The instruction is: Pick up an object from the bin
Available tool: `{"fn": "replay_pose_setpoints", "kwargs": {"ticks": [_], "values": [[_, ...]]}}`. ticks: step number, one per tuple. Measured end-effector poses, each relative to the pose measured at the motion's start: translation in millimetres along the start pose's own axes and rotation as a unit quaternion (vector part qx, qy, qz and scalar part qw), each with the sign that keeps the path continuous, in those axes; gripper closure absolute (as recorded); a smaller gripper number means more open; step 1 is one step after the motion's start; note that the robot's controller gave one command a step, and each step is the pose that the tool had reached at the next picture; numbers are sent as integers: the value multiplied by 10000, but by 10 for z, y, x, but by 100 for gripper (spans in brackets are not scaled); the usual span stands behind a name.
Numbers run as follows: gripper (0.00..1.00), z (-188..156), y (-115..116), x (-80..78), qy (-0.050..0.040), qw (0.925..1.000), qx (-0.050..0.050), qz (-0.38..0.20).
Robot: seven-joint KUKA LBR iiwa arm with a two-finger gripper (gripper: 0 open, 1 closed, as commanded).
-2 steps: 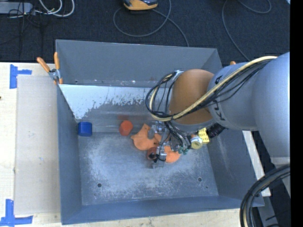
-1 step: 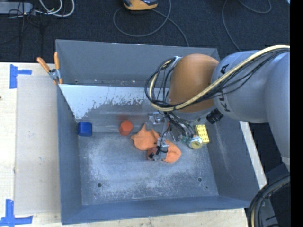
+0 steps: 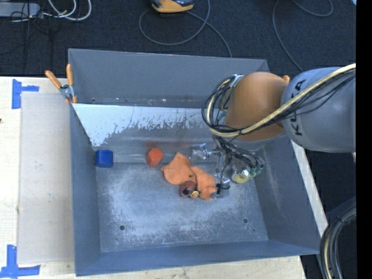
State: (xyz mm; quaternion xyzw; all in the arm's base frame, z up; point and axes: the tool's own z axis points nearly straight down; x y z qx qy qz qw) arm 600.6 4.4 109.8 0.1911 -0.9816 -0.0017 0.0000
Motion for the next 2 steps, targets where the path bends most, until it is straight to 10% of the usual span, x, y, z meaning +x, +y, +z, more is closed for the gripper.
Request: {"fn": "replay_pose_setpoints", "kwargs": {"ticks": [1, 2], "values": [[0, 188, -172, 205, 40, 9993, 4, -361], [100, 343, 91, -125, -4, 9833, 6, -1820]]}}
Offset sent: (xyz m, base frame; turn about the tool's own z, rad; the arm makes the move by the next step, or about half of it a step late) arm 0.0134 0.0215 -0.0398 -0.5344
